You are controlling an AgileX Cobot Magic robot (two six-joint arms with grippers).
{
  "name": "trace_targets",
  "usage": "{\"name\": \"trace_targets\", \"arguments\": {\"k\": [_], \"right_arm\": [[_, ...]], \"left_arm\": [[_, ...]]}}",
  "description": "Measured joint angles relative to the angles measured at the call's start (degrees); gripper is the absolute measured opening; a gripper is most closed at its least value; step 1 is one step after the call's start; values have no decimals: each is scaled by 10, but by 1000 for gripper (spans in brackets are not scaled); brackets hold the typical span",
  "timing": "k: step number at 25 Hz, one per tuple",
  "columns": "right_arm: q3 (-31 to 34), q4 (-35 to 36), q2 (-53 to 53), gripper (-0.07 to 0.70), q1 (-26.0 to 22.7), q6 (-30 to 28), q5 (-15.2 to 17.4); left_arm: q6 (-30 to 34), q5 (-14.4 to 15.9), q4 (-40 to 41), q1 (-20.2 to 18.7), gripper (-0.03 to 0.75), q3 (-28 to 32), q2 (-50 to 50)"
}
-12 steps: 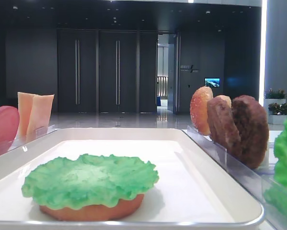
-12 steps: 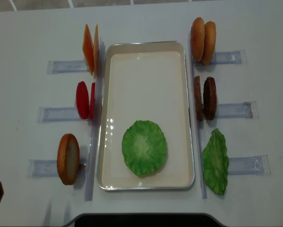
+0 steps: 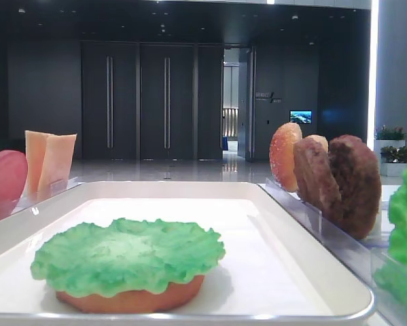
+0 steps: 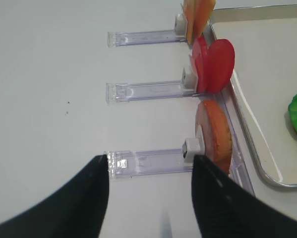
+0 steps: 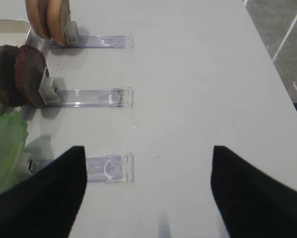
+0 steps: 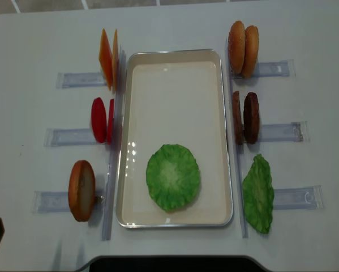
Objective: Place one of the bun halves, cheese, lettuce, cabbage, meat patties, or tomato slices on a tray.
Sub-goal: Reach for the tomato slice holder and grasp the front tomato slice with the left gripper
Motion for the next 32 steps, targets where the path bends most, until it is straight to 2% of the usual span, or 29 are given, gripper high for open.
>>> {"name": "trace_targets", "arguments": {"k": [9, 16, 26, 32], "right_arm": [[0, 0, 0, 501, 0, 0, 0], [0, 0, 0, 501, 0, 0, 0], [0, 0, 0, 501, 0, 0, 0], [0, 0, 0, 501, 0, 0, 0]], "left_arm": [[0, 6, 5, 0, 408, -5, 13], [-3, 15, 5, 0, 408, -56, 120], [-27, 35, 5, 0, 411, -176, 354], [-31, 45, 5, 0, 411, -292, 503]]}}
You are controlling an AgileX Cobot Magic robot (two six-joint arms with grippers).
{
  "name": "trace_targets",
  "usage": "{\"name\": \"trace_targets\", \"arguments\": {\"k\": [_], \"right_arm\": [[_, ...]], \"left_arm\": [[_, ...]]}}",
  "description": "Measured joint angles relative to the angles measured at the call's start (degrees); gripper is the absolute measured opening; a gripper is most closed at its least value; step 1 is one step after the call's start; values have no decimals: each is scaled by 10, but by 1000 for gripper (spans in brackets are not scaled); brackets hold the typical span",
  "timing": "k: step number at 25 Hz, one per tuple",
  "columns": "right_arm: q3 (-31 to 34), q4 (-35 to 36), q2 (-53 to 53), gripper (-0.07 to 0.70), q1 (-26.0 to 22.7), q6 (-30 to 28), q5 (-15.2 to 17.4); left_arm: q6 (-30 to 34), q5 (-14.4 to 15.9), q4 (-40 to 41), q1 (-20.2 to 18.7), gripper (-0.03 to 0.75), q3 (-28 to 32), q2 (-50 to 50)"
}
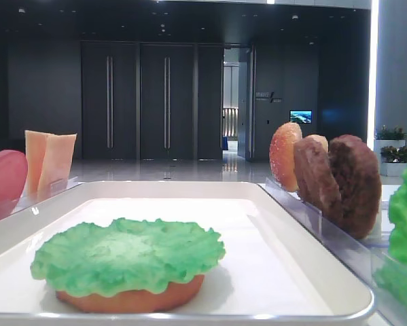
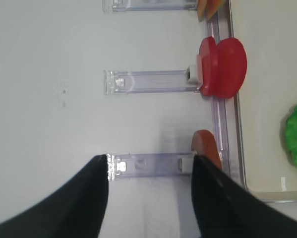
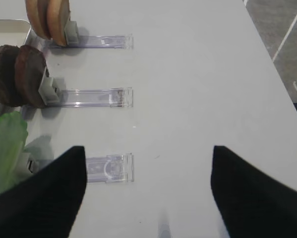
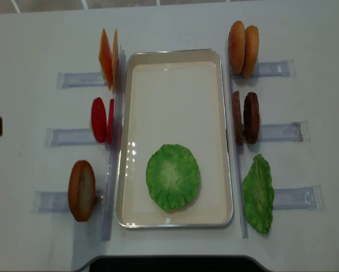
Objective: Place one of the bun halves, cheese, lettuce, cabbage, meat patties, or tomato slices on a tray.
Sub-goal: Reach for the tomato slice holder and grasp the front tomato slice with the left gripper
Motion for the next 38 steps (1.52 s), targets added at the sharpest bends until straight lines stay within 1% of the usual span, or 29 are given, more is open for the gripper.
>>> {"name": "trace_targets", "arguments": {"k": [2, 6, 11, 17, 19, 23, 28, 30, 31, 38], "right_arm": [[0, 0, 0, 501, 0, 0, 0], [0, 0, 0, 501, 0, 0, 0], [0, 0, 0, 501, 0, 0, 0], [0, 0, 0, 501, 0, 0, 0], [0, 0, 0, 501, 0, 0, 0], [0, 0, 0, 501, 0, 0, 0], [0, 0, 0, 501, 0, 0, 0], [0, 0, 0, 501, 0, 0, 0], [0, 0, 0, 501, 0, 0, 0], [0, 0, 0, 501, 0, 0, 0]], "left_arm": [[0, 8, 0, 0, 411, -39, 48], [0, 14, 0, 0, 411, -109, 144], [-1, 22, 0, 0, 411, -170, 255], [-4, 24, 18, 0, 413, -215, 364], [-11, 24, 27, 0, 430, -228, 393], [-29, 24, 46, 0, 496, -249, 427], [-43, 23, 52, -4, 519, -253, 434], [-56, 23, 62, -21, 520, -254, 434], [-67, 23, 68, -35, 521, -255, 434], [-172, 23, 93, -152, 521, -255, 444]]}}
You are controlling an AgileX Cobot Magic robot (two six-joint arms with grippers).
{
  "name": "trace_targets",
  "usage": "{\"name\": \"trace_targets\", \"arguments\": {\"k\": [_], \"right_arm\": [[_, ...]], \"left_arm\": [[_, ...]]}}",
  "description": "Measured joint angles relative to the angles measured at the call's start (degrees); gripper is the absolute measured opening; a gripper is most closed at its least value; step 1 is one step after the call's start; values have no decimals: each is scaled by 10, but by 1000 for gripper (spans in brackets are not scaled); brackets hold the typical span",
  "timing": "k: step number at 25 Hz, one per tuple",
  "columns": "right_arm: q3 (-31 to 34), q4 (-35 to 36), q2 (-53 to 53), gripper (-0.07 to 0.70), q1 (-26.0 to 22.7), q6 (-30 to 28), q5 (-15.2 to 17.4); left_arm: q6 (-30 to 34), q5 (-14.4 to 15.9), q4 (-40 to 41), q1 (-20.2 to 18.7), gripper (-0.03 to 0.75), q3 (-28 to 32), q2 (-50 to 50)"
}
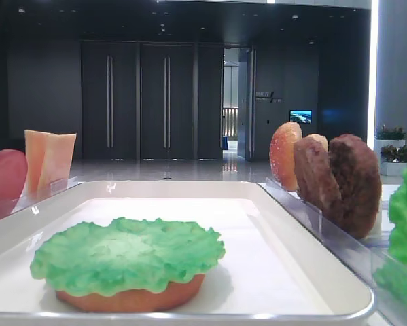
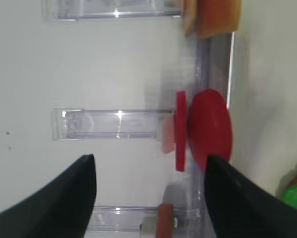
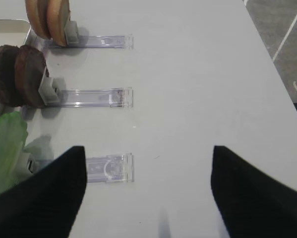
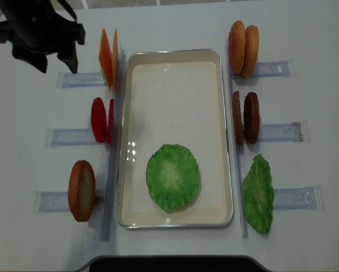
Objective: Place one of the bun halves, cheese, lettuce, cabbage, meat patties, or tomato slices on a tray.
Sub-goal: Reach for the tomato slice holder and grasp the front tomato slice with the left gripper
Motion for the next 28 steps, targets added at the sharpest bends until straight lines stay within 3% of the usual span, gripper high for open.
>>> {"name": "trace_targets", "arguments": {"k": [5, 12, 28], "right_arm": [[0, 0, 0, 501, 0, 0, 0], [0, 0, 0, 501, 0, 0, 0], [0, 0, 0, 501, 0, 0, 0]], "left_arm": [[-64, -1, 10, -69, 523, -1, 25], [-124, -2, 17, -136, 524, -1, 70], [-152, -7, 19, -149, 524, -1, 101]]}}
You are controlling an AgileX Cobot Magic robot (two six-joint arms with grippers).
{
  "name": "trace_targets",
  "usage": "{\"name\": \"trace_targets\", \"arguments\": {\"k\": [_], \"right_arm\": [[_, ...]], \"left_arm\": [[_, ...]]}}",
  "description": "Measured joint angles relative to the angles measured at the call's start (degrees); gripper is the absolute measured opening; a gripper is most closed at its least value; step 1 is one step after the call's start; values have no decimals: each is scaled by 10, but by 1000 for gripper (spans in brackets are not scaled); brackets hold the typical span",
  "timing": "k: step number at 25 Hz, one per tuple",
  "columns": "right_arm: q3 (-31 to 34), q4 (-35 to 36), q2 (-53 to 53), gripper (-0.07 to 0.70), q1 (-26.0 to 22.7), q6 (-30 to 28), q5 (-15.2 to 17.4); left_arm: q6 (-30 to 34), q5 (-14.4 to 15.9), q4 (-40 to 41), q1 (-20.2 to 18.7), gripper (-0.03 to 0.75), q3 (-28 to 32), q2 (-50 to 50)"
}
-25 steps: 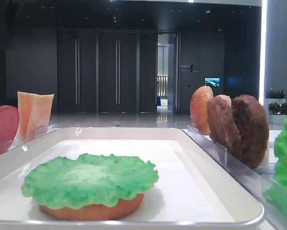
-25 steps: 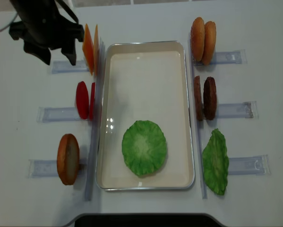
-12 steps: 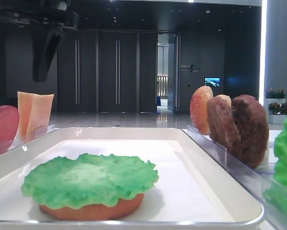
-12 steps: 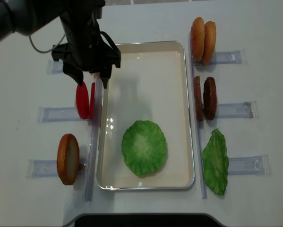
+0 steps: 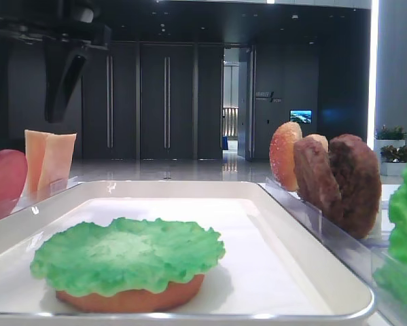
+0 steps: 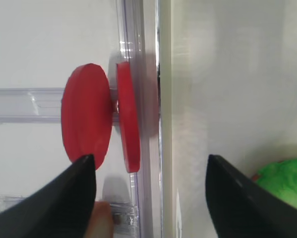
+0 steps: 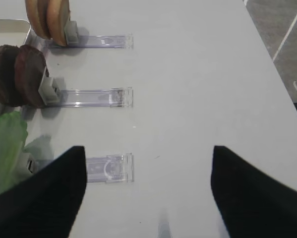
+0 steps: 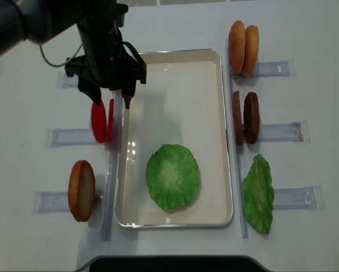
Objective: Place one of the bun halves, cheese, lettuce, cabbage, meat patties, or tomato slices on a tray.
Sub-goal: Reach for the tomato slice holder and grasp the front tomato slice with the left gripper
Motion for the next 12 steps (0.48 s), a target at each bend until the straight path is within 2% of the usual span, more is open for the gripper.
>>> {"name": "trace_targets", "arguments": {"k": [12], "right_arm": [[0, 0, 0, 501, 0, 0, -1]], "left_arm": [[-3, -2, 8, 0, 524, 0, 52]]}}
